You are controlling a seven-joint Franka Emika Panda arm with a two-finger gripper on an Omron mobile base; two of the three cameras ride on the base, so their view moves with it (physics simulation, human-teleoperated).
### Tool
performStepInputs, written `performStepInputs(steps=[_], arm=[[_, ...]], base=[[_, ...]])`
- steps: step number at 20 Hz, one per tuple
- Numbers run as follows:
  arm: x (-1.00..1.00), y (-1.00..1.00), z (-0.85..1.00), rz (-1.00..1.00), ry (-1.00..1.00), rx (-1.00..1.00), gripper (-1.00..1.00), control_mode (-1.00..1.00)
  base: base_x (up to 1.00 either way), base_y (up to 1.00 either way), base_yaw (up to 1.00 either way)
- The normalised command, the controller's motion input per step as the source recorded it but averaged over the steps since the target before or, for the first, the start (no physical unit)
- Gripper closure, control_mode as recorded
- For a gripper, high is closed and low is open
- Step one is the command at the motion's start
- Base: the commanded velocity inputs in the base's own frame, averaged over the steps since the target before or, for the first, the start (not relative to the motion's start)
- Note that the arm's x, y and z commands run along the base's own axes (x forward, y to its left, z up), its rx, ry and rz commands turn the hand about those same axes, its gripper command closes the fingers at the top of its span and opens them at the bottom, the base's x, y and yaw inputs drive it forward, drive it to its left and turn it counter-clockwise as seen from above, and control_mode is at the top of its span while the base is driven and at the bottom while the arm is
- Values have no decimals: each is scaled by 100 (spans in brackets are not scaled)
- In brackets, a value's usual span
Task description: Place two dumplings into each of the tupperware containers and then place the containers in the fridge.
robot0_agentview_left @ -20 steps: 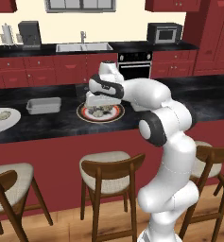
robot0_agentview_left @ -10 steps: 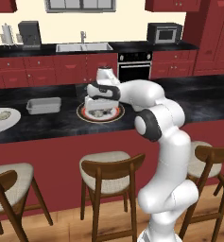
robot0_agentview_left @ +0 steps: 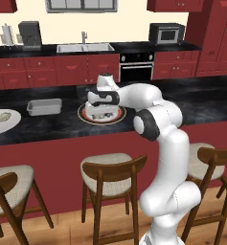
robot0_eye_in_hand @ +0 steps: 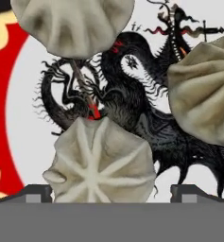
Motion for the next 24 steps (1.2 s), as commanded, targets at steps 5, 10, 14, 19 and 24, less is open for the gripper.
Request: performStepInputs(steps=[5, 10, 14, 19, 24], arm=[[24, 2, -3, 0, 0, 0, -100, -100], [5, 2, -3, 0, 0, 0, 100, -100], [0, -20, 26, 0, -5, 0, 100, -100], [-24, -88, 45, 0, -1, 0, 100, -100], [-9, -100, 27, 0, 1, 0, 100, -100]], base=[[0, 0, 0], [0, 0, 0], [0, 0, 0], [0, 0, 0], [0, 0, 0]])
